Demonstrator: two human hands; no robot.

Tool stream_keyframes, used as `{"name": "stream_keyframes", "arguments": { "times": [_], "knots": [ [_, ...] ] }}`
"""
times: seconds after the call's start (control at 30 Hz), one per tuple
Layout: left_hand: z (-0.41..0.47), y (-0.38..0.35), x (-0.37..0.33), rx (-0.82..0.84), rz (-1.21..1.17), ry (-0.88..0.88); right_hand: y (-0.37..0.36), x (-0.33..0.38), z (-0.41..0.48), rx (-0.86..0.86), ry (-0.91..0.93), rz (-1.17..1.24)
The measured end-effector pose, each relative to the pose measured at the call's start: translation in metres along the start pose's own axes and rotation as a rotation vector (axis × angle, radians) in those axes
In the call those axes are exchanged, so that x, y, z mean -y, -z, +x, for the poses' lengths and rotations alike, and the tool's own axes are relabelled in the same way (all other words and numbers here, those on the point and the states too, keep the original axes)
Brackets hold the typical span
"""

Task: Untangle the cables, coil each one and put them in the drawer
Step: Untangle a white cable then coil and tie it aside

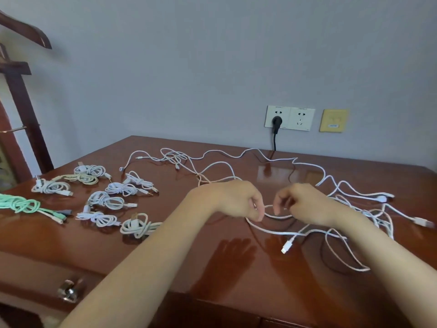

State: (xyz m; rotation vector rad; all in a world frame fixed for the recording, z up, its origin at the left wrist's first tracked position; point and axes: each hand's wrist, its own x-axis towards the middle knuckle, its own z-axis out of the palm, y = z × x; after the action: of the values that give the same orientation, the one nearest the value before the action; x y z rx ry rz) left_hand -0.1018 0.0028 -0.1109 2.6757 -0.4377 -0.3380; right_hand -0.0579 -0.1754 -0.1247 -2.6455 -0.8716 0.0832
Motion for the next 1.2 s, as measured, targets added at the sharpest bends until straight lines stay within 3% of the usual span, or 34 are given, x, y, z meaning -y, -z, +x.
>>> {"name": "stream_keyframes", "arguments": {
  "times": [0.23,0.4,0.5,0.6,0.7,0.77,0.93,1.2],
  "knots": [
    [0.04,-0.024,-0.037,-0.06,-0.119,-0.063,0.009,-0.036,-0.006,-0.075,-0.093,0.039],
    [0.06,-0.043,-0.044,0.008,-0.142,-0.09,0.0,-0.05,-0.006,-0.138,-0.178,0.124],
    [0.075,-0.048,-0.038,-0.159,-0.343,-0.089,-0.004,-0.057,0.001,-0.256,-0.227,0.177],
    [0.09,-0.047,-0.033,-0.317,-0.67,-0.031,-0.001,-0.061,0.017,-0.454,-0.314,0.465],
    [0.097,-0.041,-0.034,-0.378,-1.062,0.01,0.009,-0.057,0.032,-0.509,-0.355,0.709],
    [0.101,-0.038,-0.033,-0.369,-1.249,0.023,0.01,-0.057,0.036,-0.493,-0.355,0.802],
    [0.109,-0.042,-0.026,-0.207,-1.449,0.032,-0.012,-0.067,0.039,-0.438,-0.334,0.915],
    [0.108,-0.044,-0.026,-0.142,-1.413,-0.002,-0.017,-0.058,0.038,-0.452,-0.114,1.065]
  ]
}}
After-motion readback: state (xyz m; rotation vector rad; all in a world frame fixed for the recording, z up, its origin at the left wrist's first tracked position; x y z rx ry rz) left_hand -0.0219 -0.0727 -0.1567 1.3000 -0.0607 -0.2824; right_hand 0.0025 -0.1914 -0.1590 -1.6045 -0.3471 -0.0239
